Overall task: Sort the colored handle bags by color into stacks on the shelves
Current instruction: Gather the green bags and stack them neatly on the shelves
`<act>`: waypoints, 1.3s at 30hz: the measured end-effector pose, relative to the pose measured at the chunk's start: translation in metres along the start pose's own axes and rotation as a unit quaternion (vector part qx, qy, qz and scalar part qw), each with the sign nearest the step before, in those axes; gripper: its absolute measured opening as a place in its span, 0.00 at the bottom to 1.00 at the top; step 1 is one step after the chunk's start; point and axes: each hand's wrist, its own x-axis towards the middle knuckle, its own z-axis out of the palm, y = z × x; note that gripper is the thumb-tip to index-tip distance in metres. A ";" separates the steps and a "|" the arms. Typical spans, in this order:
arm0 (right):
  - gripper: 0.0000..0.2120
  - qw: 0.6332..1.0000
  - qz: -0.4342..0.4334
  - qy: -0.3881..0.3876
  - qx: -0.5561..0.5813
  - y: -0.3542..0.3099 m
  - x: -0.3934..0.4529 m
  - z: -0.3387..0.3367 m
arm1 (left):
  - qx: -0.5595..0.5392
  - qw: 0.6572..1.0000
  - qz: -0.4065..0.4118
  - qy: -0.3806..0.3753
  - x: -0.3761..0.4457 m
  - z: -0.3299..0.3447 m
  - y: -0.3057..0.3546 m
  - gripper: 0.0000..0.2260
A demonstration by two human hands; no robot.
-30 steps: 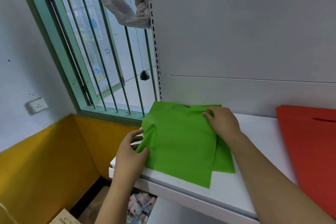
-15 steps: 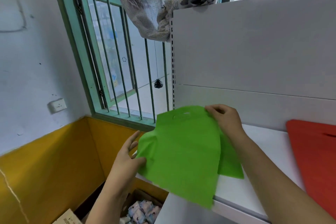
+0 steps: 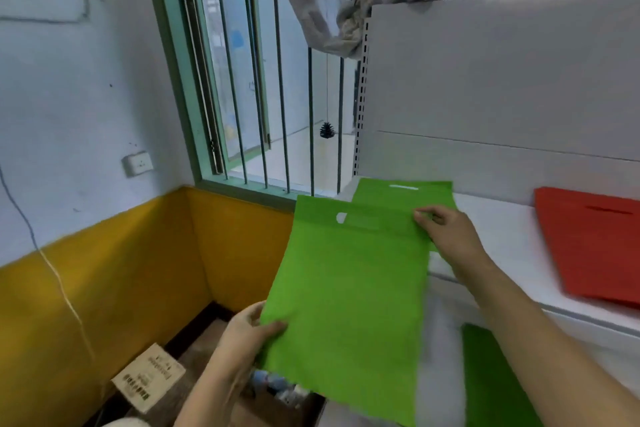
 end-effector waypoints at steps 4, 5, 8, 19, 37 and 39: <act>0.07 0.968 -0.096 0.061 -0.222 0.012 -0.081 -0.023 | 0.100 0.994 -0.005 -0.032 -0.026 0.003 -0.044 0.07; 0.08 0.950 -0.117 0.048 -0.285 0.017 -0.101 -0.031 | 0.123 0.991 -0.003 -0.044 -0.031 0.006 -0.057 0.07; 0.09 0.912 -0.116 -0.025 -0.392 0.036 -0.150 -0.057 | 0.155 0.985 0.003 -0.078 -0.045 0.020 -0.094 0.02; 0.04 0.945 0.184 -0.040 -0.268 0.160 -0.206 -0.174 | 0.223 0.963 -0.010 -0.154 -0.070 0.126 -0.173 0.04; 0.06 0.928 0.347 -0.065 -0.121 0.413 -0.116 -0.302 | 0.226 0.957 -0.164 -0.078 -0.020 0.383 -0.297 0.08; 0.08 0.923 0.363 -0.071 -0.109 0.440 -0.103 -0.296 | 0.229 0.957 -0.159 -0.081 -0.007 0.399 -0.306 0.06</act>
